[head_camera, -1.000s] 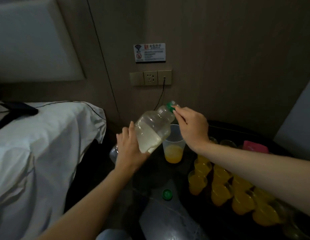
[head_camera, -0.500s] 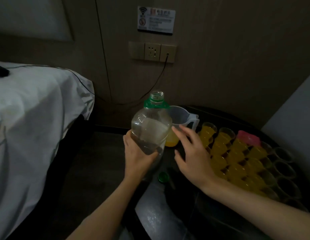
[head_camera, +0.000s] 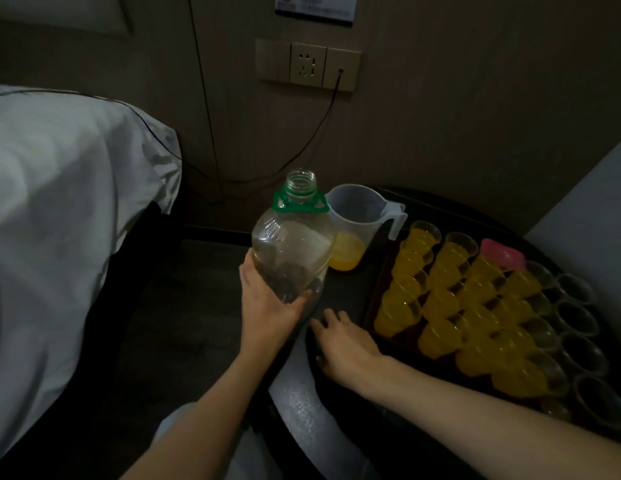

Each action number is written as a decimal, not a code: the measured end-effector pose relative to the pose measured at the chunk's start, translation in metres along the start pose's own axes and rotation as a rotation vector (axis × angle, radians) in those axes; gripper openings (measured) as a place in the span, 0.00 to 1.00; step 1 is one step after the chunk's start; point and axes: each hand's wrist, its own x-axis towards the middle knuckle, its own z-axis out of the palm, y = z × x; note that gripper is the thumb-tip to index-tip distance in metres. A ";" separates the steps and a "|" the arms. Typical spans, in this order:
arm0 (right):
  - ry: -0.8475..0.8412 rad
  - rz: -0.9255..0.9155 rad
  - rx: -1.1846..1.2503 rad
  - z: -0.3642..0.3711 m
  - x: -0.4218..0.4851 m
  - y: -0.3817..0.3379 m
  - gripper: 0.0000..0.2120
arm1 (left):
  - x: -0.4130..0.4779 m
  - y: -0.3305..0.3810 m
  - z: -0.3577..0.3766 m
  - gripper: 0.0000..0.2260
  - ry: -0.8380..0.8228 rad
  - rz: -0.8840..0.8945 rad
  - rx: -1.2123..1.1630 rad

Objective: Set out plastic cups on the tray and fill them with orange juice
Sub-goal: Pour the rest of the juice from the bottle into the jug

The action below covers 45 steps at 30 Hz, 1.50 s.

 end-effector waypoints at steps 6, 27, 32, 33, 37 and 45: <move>-0.084 0.075 -0.019 0.003 0.015 0.003 0.22 | -0.001 0.000 0.003 0.60 -0.039 -0.013 -0.019; 0.582 0.136 0.840 -0.185 -0.021 0.058 0.19 | 0.053 0.078 -0.017 0.41 -0.135 0.117 -0.103; 0.744 -0.174 0.952 -0.205 -0.013 0.039 0.21 | 0.054 0.080 -0.014 0.38 -0.158 0.099 -0.139; 0.732 -0.204 0.935 -0.204 -0.009 0.036 0.20 | 0.053 0.080 -0.014 0.38 -0.169 0.102 -0.142; 0.628 -0.251 0.929 -0.190 0.000 0.032 0.18 | 0.052 0.076 -0.014 0.36 -0.214 0.136 -0.148; 0.356 -0.394 0.367 -0.232 0.003 0.046 0.25 | 0.054 0.072 -0.011 0.36 -0.224 0.111 -0.141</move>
